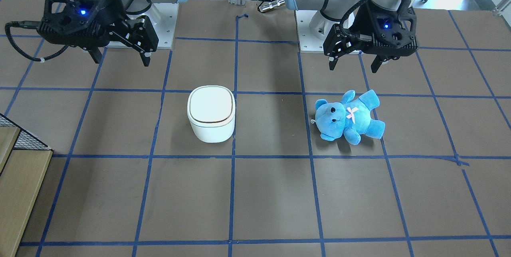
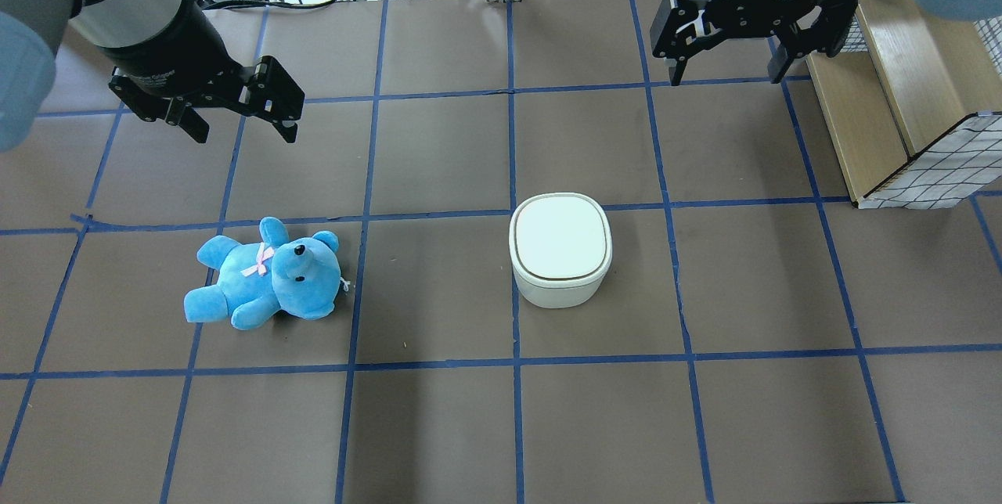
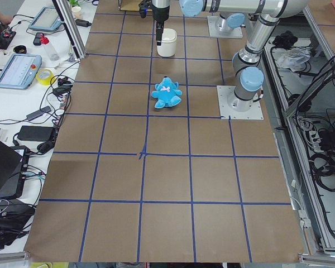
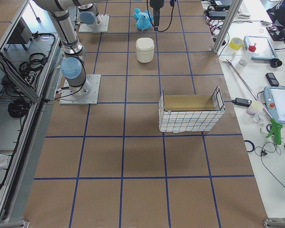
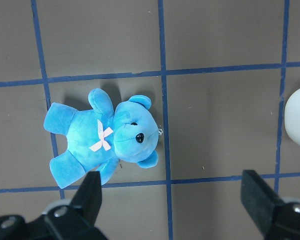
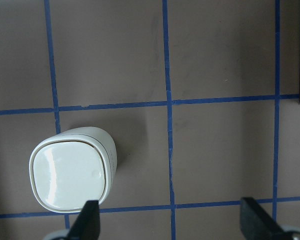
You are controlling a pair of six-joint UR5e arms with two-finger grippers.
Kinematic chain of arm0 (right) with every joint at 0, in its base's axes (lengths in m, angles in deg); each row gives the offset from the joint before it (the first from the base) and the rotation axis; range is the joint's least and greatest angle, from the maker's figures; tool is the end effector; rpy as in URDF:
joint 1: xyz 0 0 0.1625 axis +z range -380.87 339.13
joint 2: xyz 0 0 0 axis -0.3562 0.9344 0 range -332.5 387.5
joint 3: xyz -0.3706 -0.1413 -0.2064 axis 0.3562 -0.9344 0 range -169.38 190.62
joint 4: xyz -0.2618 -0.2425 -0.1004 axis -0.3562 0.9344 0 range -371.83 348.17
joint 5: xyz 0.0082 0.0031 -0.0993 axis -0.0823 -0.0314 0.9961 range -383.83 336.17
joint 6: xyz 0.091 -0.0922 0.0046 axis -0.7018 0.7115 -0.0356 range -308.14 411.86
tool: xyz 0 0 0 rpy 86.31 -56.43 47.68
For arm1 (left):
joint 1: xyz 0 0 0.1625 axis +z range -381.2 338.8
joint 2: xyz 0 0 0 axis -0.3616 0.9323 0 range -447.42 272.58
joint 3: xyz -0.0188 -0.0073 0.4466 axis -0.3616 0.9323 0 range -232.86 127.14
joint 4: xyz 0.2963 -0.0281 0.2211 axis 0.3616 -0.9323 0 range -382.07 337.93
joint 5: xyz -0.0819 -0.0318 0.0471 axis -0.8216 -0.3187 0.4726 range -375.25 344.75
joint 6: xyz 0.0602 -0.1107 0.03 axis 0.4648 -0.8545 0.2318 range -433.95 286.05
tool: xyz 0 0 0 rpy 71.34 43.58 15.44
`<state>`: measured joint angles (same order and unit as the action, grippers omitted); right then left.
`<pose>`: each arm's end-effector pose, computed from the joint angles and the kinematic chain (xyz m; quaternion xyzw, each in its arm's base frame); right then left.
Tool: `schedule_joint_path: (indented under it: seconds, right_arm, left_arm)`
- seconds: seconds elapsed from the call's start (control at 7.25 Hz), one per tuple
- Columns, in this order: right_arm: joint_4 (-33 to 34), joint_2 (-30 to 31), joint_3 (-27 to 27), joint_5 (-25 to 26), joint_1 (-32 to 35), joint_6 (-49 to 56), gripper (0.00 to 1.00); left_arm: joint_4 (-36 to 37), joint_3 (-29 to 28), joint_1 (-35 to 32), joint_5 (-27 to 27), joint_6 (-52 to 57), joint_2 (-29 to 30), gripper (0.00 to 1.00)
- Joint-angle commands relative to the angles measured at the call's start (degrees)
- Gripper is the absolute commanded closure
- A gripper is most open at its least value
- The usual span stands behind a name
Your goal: Open trash can with right arm
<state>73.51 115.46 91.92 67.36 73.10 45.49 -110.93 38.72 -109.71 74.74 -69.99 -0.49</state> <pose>0.1624 -0.4534 0.5235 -0.0211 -0.9996 0.0182 0.0087 -0.1223 -0.4307 0.4931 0.0215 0.9995 -0.0230 0.0010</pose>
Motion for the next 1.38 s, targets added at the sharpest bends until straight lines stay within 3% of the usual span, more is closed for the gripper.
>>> schedule_joint_path:
  seconds: [0.0,0.69,0.83,0.97,1.1,1.24]
  right_arm:
    - [0.09,0.02,-0.01,0.31,-0.01,0.13,0.0]
    - [0.09,-0.07,0.08,0.13,0.43,-0.13,0.0]
    - [0.17,-0.33,0.0,-0.48,0.78,-1.0,0.26]
    - [-0.09,-1.38,0.34,-1.61,2.7,-2.14,0.78]
    - [0.0,-3.39,0.87,-1.71,7.07,-7.11,0.95]
    - [2.7,-4.8,3.22,-1.02,11.2,-10.64,1.0]
  left_arm:
    - [0.0,0.0,0.0,-0.08,0.0,0.0,0.0]
    - [0.0,0.0,0.0,-0.08,0.0,0.0,0.0]
    - [0.0,0.0,0.0,-0.08,0.0,0.0,0.0]
    - [0.0,0.0,0.0,-0.08,0.0,0.0,0.0]
    - [0.0,0.0,0.0,-0.08,0.0,0.0,0.0]
    - [0.0,0.0,0.0,-0.08,0.0,0.0,0.0]
